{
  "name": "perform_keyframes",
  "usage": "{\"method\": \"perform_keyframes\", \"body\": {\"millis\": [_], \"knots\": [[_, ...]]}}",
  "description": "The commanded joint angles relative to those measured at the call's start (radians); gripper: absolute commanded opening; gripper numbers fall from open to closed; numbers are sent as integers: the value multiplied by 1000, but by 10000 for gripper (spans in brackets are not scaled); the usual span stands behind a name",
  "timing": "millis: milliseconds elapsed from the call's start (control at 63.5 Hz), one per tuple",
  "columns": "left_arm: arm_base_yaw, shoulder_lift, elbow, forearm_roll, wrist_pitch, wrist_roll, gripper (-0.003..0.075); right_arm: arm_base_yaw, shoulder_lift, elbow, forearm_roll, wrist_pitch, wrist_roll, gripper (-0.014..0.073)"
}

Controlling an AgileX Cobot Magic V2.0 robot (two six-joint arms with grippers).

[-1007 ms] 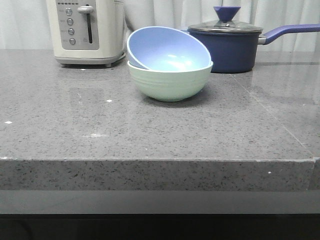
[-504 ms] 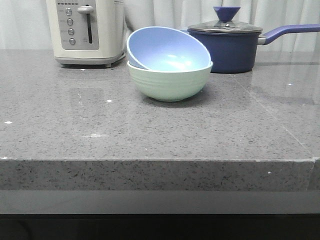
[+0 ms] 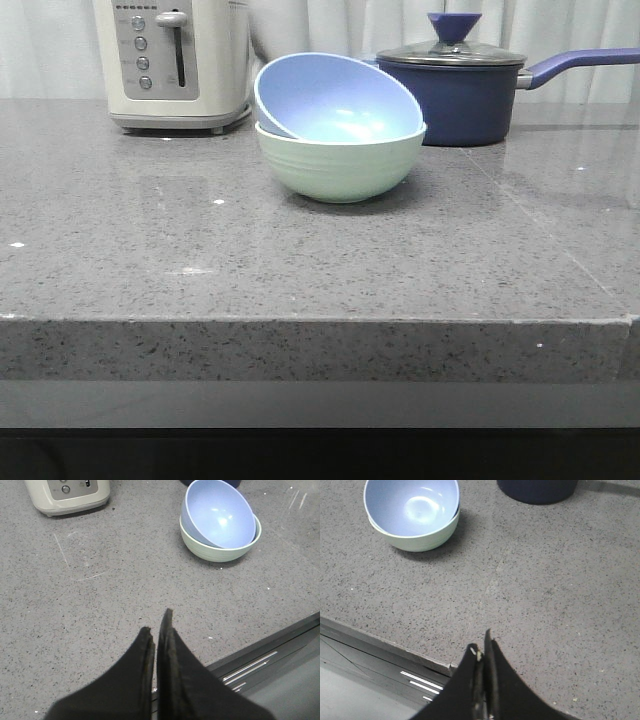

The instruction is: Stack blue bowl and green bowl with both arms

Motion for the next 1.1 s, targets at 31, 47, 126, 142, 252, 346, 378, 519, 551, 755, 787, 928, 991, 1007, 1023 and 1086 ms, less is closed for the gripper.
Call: {"method": "perform_keyframes", "body": {"millis": [31,47,126,142,252,346,378,519,551,755,787,928,991,1007,1023,1086], "knots": [[-8,9,-27,-1,-76,-10,-20,-3,4,-23,-9,-76,-1,-63],[-8,9,-27,-1,-76,-10,-20,-3,4,-23,-9,-76,-1,-63],[-8,9,-27,-1,-76,-10,-20,-3,4,-23,-9,-76,-1,-63],[-8,9,-27,-1,-76,-10,-20,-3,4,-23,-9,-76,-1,-63],[-8,9,-27,-1,-76,-10,-20,-3,4,-23,-9,-76,-1,-63],[-15,-10,6,-1,-119,-10,-20,-3,4,-23,-9,-76,-1,-63],[-6,-22,26,-1,-145,-10,-20,-3,4,-23,-9,-76,-1,-63],[108,-133,202,29,-405,-7,-20,-3,4,-23,-9,-76,-1,-63],[136,-160,250,29,-471,-7,-20,-3,4,-23,-9,-76,-1,-63],[341,-422,622,-23,-851,-7,-20,-3,4,-23,-9,-76,-1,-63],[359,-457,665,-24,-867,-7,-20,-3,4,-23,-9,-76,-1,-63],[419,-592,775,-33,-879,-7,-20,-3,4,-23,-9,-76,-1,-63],[429,-613,801,-34,-888,-7,-20,-3,4,-23,-9,-76,-1,-63],[433,-613,809,-34,-896,-7,-20,-3,4,-23,-9,-76,-1,-63],[435,-613,815,-34,-909,-7,-20,-3,4,-23,-9,-76,-1,-63],[445,-613,848,-41,-946,-7,-20,-3,4,-23,-9,-76,-1,-63]]}}
